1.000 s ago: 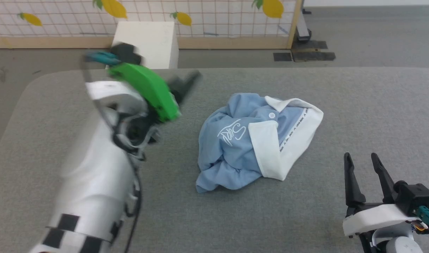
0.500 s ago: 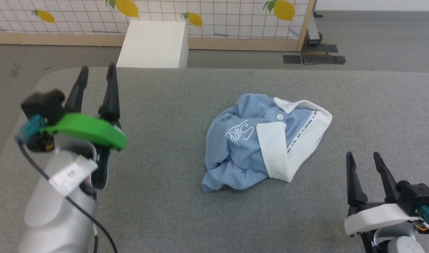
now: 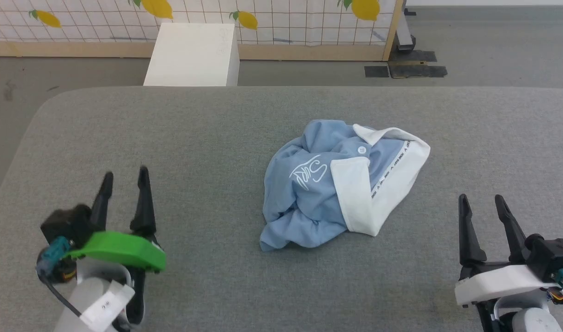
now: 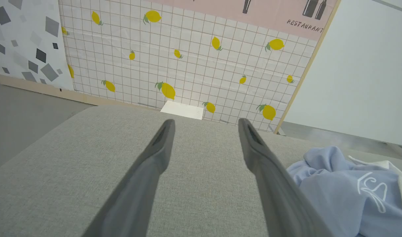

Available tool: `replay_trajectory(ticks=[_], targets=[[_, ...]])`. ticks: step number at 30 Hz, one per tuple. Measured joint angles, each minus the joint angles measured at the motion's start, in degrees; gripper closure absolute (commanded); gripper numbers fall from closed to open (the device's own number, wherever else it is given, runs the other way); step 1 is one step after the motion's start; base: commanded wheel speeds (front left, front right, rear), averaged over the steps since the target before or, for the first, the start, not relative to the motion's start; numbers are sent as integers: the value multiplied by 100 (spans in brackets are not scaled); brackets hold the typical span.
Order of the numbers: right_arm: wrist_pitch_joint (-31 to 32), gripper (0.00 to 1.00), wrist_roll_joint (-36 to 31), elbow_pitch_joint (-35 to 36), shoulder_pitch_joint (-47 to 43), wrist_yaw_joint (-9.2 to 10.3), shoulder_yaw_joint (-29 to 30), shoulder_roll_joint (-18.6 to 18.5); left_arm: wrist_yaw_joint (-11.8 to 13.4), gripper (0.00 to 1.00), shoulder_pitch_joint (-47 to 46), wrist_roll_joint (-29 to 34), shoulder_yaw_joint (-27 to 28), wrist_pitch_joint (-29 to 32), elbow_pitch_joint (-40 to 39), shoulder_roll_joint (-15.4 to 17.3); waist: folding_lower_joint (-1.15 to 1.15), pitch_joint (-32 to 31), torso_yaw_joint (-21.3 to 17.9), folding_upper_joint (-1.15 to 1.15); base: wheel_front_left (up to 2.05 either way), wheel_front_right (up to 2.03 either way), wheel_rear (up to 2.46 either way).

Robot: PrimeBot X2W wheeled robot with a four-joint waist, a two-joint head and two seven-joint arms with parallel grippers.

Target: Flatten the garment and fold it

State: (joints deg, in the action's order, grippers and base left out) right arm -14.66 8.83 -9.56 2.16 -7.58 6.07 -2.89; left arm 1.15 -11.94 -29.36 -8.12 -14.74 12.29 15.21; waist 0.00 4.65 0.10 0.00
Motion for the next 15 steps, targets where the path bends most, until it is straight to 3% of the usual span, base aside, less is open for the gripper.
replay_trajectory(ticks=[15], targets=[[0, 0, 25, -7, -2, 0, -62, 1, -170, 0, 511, 193, 29, 0, 103, -253, 0, -16, -54, 0, 0, 0, 0]])
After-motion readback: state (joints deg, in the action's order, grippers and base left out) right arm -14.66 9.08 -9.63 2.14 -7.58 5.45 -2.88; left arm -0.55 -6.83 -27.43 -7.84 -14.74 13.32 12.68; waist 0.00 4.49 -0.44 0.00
